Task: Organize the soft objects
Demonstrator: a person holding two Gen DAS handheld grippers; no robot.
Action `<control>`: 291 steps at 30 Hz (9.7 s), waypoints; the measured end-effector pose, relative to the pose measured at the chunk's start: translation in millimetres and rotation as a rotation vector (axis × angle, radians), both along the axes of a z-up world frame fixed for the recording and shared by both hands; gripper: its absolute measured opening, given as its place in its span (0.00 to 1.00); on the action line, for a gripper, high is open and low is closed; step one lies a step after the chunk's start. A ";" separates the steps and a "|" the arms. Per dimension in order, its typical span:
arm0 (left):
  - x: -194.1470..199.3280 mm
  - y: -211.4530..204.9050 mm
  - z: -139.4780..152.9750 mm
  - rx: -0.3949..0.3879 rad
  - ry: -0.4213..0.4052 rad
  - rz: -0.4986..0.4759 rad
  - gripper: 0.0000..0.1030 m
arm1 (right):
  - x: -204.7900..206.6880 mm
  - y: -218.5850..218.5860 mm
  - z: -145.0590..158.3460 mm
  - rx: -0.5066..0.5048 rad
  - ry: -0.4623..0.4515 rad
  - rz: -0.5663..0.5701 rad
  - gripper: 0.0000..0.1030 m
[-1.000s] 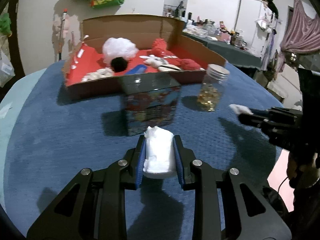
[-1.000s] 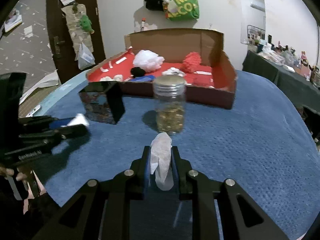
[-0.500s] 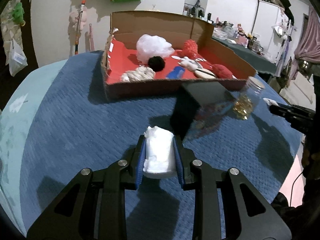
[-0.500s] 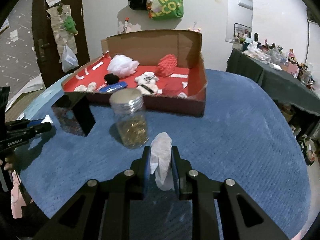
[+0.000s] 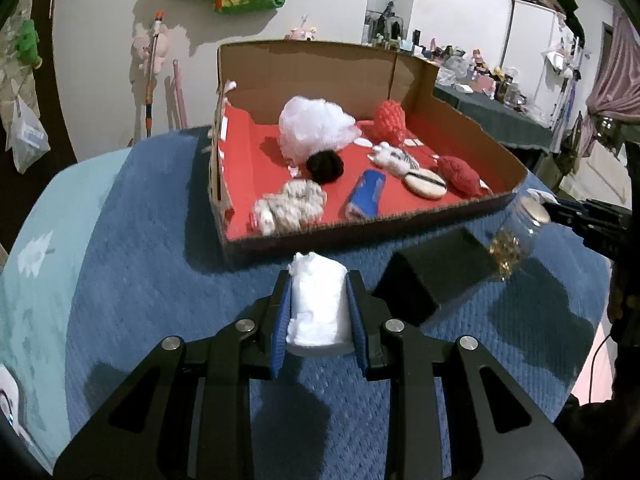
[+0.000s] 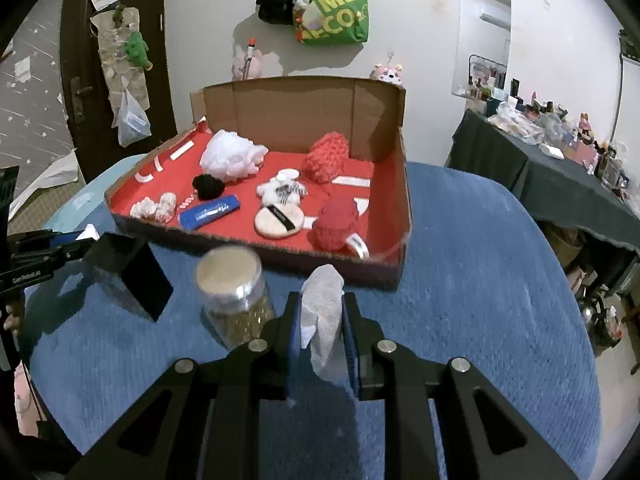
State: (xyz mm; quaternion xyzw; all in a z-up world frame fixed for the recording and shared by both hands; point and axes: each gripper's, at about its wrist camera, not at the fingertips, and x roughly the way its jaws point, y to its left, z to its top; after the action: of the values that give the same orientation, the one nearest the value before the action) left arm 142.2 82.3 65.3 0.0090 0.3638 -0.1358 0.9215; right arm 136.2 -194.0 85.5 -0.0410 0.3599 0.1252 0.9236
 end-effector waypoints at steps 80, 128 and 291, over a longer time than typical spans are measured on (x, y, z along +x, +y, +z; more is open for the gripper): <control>136.6 -119.9 14.5 0.124 0.219 -0.338 0.64 | 144.8 47.9 4.4 0.078 0.203 0.213 0.62; 107.7 -60.3 -8.1 0.013 -0.164 0.118 0.93 | 121.6 41.9 -20.4 0.002 -0.097 -0.108 1.00; -120.9 -76.1 75.0 0.047 -0.229 0.201 0.99 | -81.6 35.8 18.2 0.064 -0.121 -0.084 1.00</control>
State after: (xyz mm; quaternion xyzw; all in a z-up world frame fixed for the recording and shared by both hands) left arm 21.3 6.2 140.3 0.0098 0.2583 -0.0324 0.9655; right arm 54.5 -158.2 103.7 -0.0039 0.3005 0.0951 0.9490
